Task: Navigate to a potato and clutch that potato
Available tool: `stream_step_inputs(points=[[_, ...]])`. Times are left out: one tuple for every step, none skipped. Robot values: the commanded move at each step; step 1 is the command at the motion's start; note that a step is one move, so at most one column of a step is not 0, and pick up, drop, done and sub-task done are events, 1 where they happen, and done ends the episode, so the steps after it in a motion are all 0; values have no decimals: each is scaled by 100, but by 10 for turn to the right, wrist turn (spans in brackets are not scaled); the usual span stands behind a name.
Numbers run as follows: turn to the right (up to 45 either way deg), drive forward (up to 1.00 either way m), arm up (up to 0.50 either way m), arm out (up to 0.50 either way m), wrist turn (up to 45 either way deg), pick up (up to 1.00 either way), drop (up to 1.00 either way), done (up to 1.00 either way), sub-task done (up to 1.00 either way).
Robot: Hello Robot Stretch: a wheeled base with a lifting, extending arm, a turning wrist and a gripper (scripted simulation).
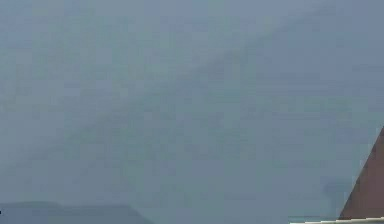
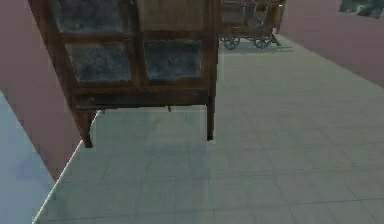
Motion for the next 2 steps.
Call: stream_step_inputs(points=[[450,0,0,0,0,0,0,0,0],[390,0,0,0,0,0,0,0,0]])
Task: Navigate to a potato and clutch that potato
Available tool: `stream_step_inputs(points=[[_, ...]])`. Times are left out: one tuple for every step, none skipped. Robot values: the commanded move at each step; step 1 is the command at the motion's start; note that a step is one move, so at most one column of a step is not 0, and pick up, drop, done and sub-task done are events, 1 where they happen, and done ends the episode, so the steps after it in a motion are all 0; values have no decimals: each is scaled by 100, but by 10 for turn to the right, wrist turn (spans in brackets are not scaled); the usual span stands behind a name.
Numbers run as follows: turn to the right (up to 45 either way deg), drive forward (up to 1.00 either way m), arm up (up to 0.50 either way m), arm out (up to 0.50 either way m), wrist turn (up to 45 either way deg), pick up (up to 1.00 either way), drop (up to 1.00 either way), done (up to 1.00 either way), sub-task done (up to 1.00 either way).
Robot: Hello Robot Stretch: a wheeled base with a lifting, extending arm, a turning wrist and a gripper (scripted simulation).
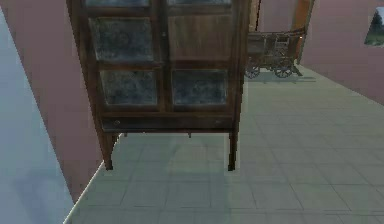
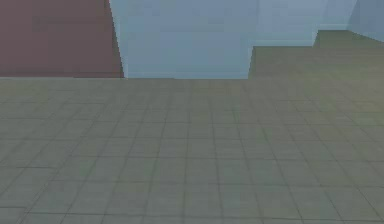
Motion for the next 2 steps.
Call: stream_step_inputs(points=[[0,20,0,0,0,0,0,0,0],[-450,0,0,0,0,0,0,0,0]])
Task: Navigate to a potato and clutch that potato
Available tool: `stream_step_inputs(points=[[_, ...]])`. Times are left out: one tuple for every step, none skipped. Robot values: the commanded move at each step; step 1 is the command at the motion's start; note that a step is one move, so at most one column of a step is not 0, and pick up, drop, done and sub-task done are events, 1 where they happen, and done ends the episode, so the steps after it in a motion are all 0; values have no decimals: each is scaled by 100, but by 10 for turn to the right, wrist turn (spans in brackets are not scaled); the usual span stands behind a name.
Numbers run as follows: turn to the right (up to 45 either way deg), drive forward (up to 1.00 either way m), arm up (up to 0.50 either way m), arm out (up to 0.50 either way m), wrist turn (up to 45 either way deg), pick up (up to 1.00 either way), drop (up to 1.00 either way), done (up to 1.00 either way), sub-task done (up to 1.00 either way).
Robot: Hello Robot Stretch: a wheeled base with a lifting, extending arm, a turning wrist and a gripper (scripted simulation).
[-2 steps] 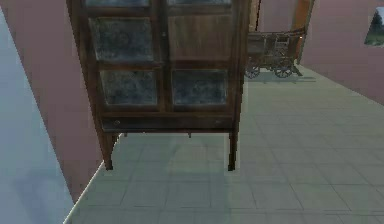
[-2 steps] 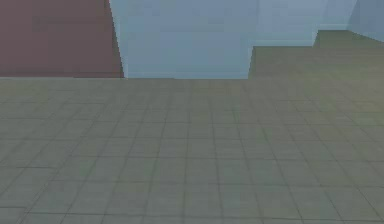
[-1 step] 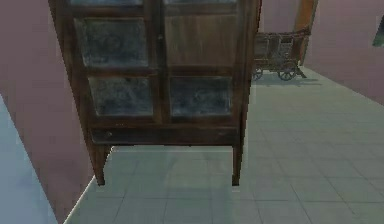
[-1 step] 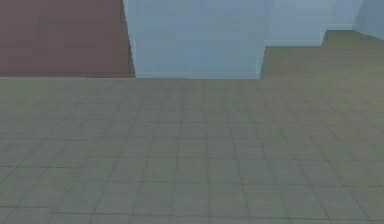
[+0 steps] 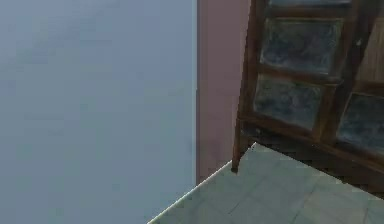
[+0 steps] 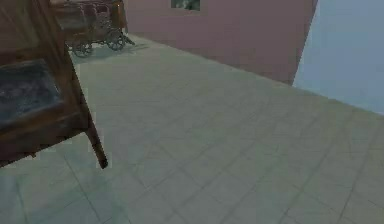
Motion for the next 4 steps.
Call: stream_step_inputs(points=[[-420,0,0,0,0,0,0,0,0],[0,35,0,0,0,0,0,0,0],[450,0,0,0,0,0,0,0,0],[450,0,0,0,0,0,0,0,0]])
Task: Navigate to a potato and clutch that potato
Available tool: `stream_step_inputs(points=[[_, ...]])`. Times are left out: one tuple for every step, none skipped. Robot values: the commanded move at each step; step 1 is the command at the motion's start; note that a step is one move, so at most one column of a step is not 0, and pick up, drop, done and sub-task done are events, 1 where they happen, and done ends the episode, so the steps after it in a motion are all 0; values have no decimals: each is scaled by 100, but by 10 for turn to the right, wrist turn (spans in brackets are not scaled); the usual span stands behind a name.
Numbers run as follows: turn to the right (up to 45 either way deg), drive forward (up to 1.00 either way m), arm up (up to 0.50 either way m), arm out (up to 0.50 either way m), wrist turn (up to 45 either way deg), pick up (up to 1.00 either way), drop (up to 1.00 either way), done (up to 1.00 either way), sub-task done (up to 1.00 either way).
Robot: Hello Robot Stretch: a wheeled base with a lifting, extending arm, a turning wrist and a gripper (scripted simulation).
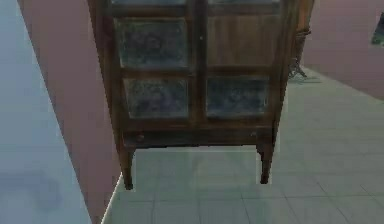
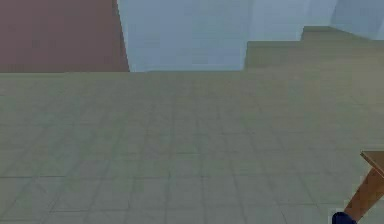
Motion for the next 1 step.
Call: stream_step_inputs(points=[[450,0,0,0,0,0,0,0,0]])
